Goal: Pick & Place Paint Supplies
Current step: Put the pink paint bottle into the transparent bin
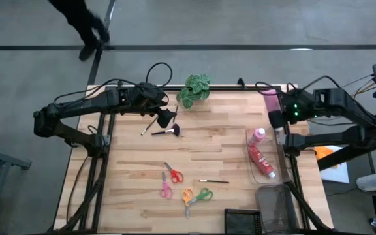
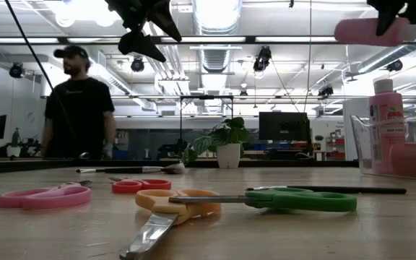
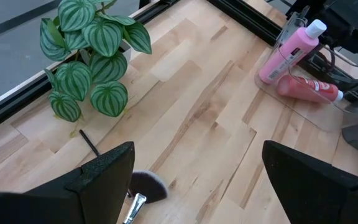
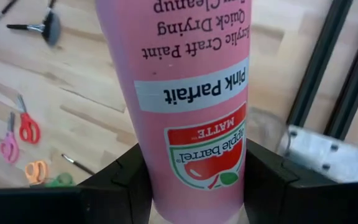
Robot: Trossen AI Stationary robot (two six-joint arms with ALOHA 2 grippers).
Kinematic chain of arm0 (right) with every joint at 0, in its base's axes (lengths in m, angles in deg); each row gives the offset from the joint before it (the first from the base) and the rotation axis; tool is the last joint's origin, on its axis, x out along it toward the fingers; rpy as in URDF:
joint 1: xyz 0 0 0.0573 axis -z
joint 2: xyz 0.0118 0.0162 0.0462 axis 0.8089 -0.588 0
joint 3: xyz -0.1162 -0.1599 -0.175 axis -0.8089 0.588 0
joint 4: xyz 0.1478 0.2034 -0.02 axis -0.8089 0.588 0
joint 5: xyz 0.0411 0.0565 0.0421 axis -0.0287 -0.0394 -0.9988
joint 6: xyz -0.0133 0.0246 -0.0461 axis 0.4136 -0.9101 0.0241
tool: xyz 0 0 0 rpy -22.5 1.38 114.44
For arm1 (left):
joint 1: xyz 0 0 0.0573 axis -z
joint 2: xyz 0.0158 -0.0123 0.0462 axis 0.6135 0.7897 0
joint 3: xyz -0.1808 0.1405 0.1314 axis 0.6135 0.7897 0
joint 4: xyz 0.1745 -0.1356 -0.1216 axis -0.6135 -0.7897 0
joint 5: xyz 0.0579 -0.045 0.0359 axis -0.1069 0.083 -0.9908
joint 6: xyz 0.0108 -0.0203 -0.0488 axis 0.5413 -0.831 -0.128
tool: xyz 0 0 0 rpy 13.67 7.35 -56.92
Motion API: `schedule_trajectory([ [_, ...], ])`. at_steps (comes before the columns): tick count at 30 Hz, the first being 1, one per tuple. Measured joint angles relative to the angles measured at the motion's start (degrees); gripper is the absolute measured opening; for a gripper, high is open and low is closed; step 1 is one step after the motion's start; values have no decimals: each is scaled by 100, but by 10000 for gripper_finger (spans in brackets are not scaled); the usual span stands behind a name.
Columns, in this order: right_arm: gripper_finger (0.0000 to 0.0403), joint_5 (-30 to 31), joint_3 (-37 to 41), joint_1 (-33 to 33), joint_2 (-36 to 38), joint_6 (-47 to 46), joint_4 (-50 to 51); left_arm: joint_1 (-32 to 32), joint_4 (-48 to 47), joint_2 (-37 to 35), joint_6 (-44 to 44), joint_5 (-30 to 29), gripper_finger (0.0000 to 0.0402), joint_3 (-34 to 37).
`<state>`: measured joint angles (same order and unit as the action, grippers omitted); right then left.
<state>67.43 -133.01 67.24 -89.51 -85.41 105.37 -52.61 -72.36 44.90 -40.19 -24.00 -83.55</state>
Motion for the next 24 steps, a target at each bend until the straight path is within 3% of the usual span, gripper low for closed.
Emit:
schedule_trajectory([
  [12, 176, -865, 1466, -535, 415, -1587, 12, 0, -2, 0, 0, 0, 356, 0],
  [24, 176, -2377, 2633, -1279, 412, -2526, 11, 2, -2, 0, 0, -2, 356, 0],
])
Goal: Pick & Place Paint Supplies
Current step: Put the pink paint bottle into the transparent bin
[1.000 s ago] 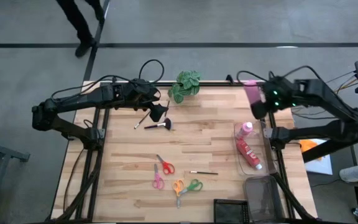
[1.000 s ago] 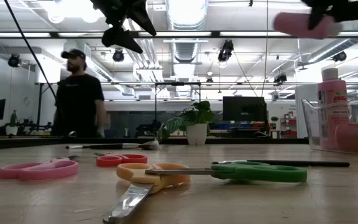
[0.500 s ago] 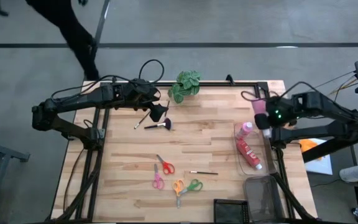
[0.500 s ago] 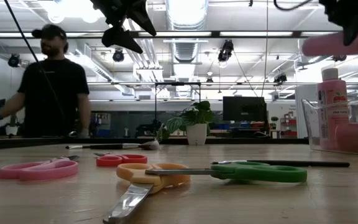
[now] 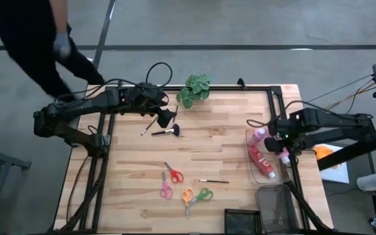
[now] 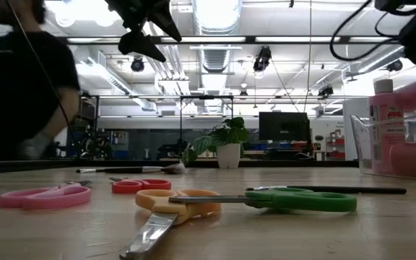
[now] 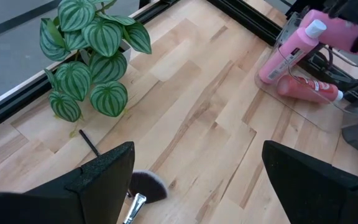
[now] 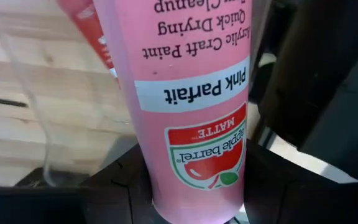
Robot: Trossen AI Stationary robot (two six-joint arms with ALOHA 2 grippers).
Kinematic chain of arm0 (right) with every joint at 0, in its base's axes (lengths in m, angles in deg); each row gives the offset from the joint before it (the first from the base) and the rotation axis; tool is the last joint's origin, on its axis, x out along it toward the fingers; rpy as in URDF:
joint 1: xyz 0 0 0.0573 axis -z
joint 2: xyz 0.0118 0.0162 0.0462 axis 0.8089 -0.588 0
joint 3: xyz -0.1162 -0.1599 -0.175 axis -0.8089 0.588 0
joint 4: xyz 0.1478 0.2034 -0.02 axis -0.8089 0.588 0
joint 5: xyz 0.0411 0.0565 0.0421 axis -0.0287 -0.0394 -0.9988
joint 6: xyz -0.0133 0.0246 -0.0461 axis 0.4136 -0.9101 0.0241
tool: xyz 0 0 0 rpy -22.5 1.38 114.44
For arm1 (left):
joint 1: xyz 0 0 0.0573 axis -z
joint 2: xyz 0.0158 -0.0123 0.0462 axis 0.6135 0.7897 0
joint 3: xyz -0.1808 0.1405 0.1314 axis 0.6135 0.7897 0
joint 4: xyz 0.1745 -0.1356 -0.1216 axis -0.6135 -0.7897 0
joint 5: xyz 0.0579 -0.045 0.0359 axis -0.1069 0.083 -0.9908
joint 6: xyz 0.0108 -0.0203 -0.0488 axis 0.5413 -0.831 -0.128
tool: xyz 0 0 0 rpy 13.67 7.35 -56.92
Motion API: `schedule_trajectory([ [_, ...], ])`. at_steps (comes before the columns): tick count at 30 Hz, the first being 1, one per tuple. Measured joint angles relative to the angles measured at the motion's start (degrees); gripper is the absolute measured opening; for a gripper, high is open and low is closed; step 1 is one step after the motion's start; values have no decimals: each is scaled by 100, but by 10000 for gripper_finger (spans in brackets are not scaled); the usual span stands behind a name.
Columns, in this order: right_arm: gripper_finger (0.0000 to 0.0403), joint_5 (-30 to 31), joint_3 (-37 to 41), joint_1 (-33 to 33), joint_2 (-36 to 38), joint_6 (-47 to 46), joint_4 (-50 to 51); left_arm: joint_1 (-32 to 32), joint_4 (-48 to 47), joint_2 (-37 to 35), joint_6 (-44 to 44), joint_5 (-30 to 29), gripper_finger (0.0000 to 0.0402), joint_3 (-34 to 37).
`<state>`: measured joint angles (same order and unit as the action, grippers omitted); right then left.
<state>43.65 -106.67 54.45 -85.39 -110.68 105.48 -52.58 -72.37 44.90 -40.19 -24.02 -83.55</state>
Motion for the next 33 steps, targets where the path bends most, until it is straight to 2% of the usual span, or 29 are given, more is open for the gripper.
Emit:
schedule_trajectory([
  [9, 176, 387, 332, -291, -30, -758, -119, 0, 0, 0, 0, 2, 356, 0],
  [19, 176, 672, 338, -362, -395, -664, -527, 0, 0, 0, 0, 2, 356, 0],
  [26, 176, 843, 338, -374, -948, -561, -822, -2, 2, 0, -1, 1, 356, 0],
  [33, 176, 1007, 340, -725, -1772, -387, -853, -2, 2, 0, 0, 2, 356, 0],
])
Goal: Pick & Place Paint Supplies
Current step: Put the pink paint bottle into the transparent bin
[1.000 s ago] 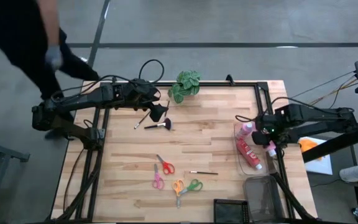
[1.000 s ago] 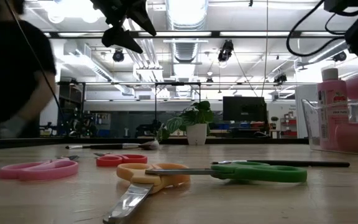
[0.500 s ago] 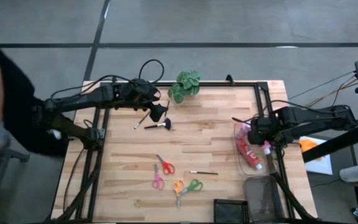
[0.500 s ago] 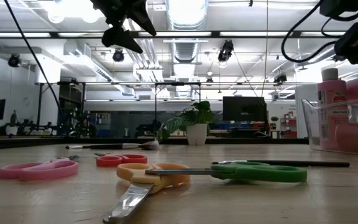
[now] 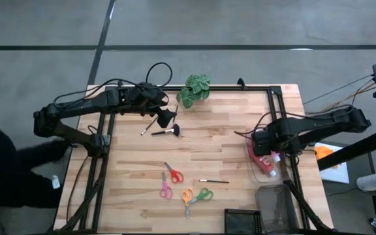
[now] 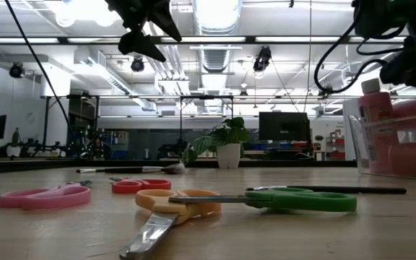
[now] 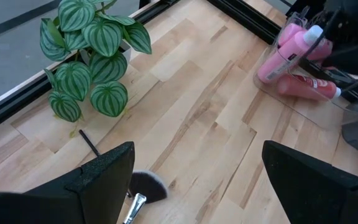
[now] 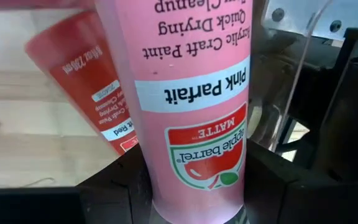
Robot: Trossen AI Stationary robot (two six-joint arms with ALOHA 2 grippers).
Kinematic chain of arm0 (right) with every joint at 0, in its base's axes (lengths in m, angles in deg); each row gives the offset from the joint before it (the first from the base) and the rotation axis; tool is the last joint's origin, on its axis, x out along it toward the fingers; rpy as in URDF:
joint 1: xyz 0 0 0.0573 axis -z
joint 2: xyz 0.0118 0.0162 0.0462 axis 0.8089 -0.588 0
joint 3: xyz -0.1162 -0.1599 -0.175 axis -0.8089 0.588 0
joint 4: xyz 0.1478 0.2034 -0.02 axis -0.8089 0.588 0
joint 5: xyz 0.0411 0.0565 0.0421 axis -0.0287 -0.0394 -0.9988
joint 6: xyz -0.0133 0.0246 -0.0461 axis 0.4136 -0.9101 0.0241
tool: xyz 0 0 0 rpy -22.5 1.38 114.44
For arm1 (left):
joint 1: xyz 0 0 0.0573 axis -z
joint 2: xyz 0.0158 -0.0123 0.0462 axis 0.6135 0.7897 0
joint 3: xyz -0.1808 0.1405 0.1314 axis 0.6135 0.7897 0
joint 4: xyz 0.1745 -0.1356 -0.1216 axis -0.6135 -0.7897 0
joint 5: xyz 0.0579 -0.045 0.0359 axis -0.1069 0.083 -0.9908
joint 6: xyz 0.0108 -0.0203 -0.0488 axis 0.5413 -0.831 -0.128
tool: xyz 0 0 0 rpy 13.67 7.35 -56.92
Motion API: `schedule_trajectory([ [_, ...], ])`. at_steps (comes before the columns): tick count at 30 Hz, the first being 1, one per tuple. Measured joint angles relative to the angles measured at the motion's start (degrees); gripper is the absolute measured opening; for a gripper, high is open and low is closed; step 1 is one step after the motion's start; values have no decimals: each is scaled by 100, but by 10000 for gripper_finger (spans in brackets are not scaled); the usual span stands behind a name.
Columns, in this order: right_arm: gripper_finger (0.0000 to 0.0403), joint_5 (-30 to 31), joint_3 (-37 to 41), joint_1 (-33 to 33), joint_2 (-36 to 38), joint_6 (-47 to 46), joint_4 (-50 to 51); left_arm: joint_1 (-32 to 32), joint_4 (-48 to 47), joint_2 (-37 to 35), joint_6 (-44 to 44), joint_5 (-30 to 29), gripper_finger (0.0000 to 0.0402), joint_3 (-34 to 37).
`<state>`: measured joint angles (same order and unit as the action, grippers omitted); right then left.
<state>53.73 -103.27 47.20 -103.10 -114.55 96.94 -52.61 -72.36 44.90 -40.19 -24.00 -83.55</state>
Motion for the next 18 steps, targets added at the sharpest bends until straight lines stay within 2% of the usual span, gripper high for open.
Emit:
schedule_trajectory([
  [13, 179, 240, 168, -598, -659, -544, -434, 0, -2, 0, -1, -1, 356, 0],
  [18, 226, 281, 162, -638, -639, -625, -462, 0, -1, 0, 0, 0, 356, 0],
])
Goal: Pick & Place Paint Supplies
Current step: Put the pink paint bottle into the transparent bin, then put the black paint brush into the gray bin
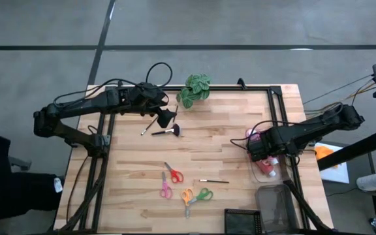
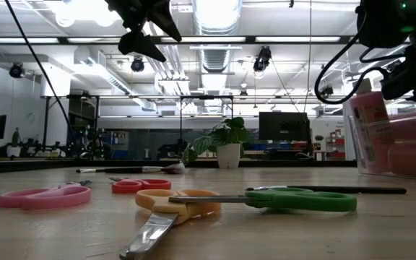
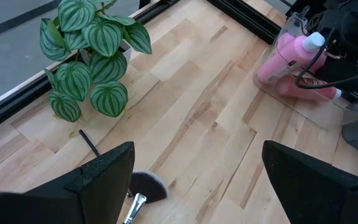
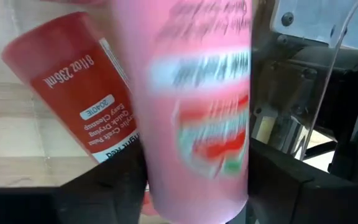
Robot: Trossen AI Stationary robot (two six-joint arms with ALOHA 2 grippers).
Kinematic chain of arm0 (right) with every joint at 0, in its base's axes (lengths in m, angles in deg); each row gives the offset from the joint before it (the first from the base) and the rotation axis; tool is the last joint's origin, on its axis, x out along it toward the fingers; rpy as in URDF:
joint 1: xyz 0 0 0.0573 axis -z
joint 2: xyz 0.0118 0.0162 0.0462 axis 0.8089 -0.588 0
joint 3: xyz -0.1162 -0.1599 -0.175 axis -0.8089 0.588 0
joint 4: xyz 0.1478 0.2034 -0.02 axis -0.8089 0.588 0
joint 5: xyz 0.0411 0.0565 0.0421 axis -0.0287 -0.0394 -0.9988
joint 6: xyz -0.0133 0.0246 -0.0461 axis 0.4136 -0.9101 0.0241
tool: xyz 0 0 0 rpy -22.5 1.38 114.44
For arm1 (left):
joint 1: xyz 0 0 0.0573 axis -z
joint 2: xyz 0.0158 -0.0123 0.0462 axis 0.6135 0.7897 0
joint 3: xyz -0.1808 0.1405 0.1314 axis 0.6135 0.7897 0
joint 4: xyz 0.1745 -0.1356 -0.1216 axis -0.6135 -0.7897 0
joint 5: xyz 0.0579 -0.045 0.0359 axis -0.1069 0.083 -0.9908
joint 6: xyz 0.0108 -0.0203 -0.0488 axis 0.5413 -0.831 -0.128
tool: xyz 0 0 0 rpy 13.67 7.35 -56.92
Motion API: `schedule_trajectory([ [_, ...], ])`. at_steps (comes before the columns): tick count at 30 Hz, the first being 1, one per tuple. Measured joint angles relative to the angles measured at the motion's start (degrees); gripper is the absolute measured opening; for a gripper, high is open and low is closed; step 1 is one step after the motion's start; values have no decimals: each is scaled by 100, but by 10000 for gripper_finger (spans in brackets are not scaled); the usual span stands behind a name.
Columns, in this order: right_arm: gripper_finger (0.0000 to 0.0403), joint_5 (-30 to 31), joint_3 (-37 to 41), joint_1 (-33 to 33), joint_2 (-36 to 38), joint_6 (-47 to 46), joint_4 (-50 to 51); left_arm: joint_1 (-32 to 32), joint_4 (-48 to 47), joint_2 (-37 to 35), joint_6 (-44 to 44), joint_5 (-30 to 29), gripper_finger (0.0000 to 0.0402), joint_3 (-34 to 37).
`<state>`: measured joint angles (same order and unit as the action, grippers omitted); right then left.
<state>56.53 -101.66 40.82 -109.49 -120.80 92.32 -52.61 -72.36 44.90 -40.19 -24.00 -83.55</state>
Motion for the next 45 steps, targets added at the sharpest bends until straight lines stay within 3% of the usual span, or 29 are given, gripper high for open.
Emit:
schedule_trajectory([
  [8, 295, 14, -2, -20, 119, -29, -4, 3, 0, -2, -1, 0, 356, 0],
  [15, 298, 14, -84, -20, 264, -23, 33, 2, 0, -2, -1, -1, 356, 0],
  [21, 299, 23, -565, -20, 863, -3, 342, 2, 1, -2, 0, -2, 356, 2],
  [27, 299, 972, -1278, -17, 1562, 790, 312, 2, 0, -2, 0, 0, 356, 1],
  [31, 299, 2330, -1701, -15, 1899, 1786, -407, 2, 1, -2, -1, -1, 356, 0],
  [35, 299, 3248, -1832, 22, 2095, 3573, -1733, 2, 1, -2, -1, -1, 356, 0],
  [41, 299, 3245, -1607, 518, 2139, 6247, -4167, 2, 1, -2, 0, 0, 356, 0],
  [45, 299, 2783, -1380, 911, 1981, 7596, -5156, -2, -1, -2, -1, -1, 356, 0],
])
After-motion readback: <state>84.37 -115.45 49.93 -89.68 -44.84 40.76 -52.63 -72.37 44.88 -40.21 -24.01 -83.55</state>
